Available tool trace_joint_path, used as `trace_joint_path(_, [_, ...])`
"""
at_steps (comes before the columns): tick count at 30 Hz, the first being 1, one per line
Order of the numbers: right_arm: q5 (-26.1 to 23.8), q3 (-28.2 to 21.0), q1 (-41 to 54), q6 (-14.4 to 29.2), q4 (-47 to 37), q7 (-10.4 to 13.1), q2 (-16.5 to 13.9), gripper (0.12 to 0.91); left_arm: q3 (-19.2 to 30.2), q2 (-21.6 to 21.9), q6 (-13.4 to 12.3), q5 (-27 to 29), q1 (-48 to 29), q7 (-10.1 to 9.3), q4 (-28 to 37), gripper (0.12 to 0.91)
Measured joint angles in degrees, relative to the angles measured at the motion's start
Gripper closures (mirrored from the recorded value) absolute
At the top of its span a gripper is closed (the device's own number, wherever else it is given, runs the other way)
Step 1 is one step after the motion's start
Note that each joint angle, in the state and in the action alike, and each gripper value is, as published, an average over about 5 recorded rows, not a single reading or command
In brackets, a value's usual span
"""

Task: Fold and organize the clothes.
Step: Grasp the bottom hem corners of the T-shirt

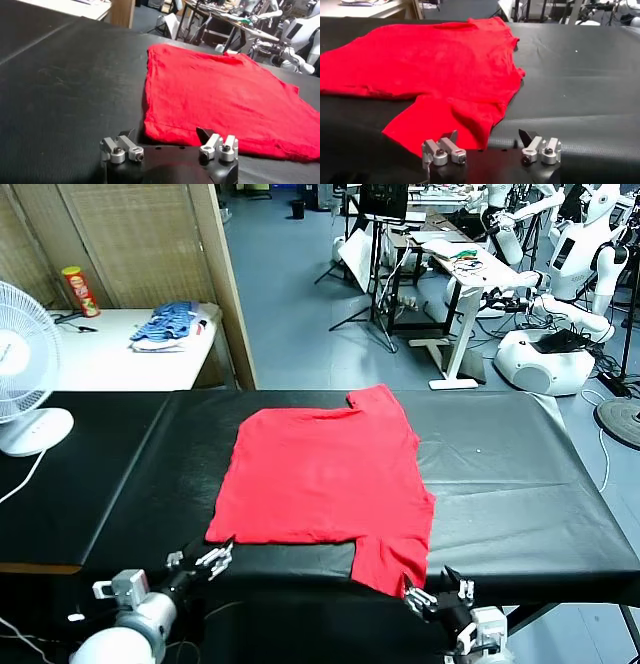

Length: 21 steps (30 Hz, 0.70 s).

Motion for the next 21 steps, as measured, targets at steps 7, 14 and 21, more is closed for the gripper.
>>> trace_joint_path(7, [-0.64, -0.26, -0.02, 0.52, -0.32, 0.03, 0.45, 0.467, 0.05, -0.15, -0.7, -1.29, -1.13, -0.88, 1.65, 0.234])
trace_joint_path(14, [-0.77, -0.39, -0.35, 0.78, -0.38, 0.73, 1.1, 0.839, 0.03, -0.12, -1.18, -1.29, -1.11, -0.92, 2.42, 0.461])
trace_joint_path(21, [-0.43, 0.62, -3.31, 0.49, 3.06, 1.75, 1.33, 0.903, 1.01, -0.62, -0.91, 0.11, 0.09, -0.96, 0.69, 0.835])
